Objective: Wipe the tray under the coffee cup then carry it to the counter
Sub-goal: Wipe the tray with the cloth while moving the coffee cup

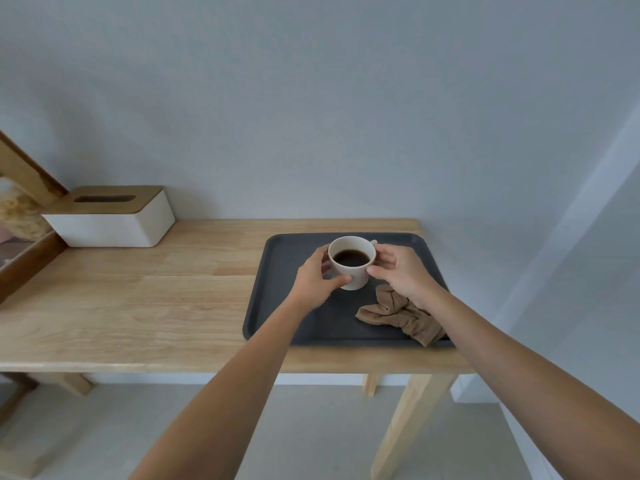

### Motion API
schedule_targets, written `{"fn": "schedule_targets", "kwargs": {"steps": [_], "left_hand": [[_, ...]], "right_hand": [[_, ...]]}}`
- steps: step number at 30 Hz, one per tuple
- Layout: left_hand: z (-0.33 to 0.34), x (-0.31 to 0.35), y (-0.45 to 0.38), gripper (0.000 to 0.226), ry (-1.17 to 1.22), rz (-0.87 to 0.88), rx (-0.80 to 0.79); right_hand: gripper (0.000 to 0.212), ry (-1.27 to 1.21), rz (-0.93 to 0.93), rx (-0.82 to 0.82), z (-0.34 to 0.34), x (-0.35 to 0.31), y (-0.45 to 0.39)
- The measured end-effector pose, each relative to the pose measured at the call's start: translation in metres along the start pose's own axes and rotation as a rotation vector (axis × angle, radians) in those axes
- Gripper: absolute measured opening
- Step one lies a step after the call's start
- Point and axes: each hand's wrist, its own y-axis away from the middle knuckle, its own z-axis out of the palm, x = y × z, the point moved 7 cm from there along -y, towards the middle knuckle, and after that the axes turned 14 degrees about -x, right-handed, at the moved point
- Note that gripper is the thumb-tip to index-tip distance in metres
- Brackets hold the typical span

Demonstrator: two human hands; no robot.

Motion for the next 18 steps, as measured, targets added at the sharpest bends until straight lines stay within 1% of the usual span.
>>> {"fn": "schedule_targets", "kwargs": {"steps": [7, 14, 18], "left_hand": [[-0.034, -0.003, -0.006, 0.067, 0.016, 0.054, 0.049], [-0.09, -0.011, -0.014, 0.068, 0.004, 0.047, 0.106], [-0.111, -0.024, -0.018, 0.068, 0.011, 0.022, 0.126]], "right_hand": [[0.056, -0.034, -0.011, -0.043, 0.015, -0.016, -0.03], [0.049, -0.064, -0.054, -0.116, 0.049, -0.044, -0.076], [0.049, -0.073, -0.056, -0.159, 0.067, -0.049, -0.098]]}}
